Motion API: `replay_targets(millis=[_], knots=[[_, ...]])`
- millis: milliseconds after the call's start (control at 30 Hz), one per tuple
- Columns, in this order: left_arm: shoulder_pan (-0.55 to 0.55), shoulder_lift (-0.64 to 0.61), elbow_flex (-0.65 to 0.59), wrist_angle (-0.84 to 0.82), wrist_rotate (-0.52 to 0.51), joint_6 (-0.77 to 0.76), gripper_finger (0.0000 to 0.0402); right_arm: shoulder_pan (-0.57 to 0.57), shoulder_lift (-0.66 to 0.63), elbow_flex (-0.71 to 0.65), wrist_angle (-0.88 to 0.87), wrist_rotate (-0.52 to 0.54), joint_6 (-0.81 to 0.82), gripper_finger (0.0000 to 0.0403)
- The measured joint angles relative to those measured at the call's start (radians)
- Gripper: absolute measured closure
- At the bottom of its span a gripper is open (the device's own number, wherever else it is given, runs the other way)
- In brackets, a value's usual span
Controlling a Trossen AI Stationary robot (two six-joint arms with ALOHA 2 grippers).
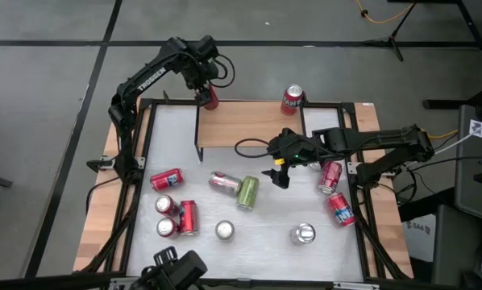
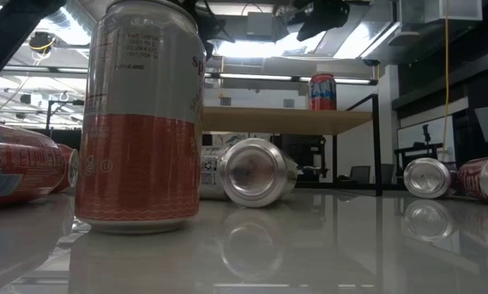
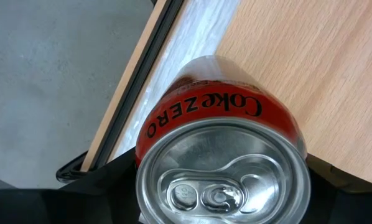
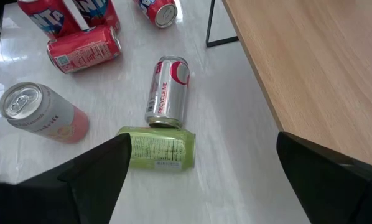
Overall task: Place canned beverage on shelf
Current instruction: Put the red black soda can on the shelf
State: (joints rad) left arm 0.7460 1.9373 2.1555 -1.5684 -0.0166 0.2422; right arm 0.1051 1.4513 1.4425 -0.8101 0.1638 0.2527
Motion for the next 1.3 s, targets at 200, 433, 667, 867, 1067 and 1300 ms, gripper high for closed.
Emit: replay_targets(millis=[200, 433, 667, 867, 1067, 1300], knots=[[-0.010, 0.000, 0.000, -0.001, 0.000, -0.003, 0.0121, 0.000, 0.000, 0.000, 0.000, 0.000, 0.000, 0.0013], [-0.045, -0.002, 0.000, -0.003, 0.006, -0.003, 0.0121, 0.000, 0.000, 0.000, -0.002, 0.000, 0.000, 0.0013], [-0.050, -0.002, 0.000, -0.003, 0.007, -0.025, 0.0121, 0.000, 0.000, 0.000, -0.003, 0.000, 0.000, 0.0013], [-0.048, -0.003, 0.000, -0.003, 0.006, -0.056, 0.0121, 0.000, 0.000, 0.000, -0.003, 0.000, 0.000, 0.0013], [-0.048, -0.003, 0.000, -0.003, 0.007, -0.058, 0.0121, 0.000, 0.000, 0.000, -0.003, 0.000, 0.000, 0.0013], [-0.055, -0.003, -0.001, -0.003, 0.008, -0.057, 0.0104, 0.000, 0.000, 0.000, -0.003, 0.000, 0.000, 0.0013]])
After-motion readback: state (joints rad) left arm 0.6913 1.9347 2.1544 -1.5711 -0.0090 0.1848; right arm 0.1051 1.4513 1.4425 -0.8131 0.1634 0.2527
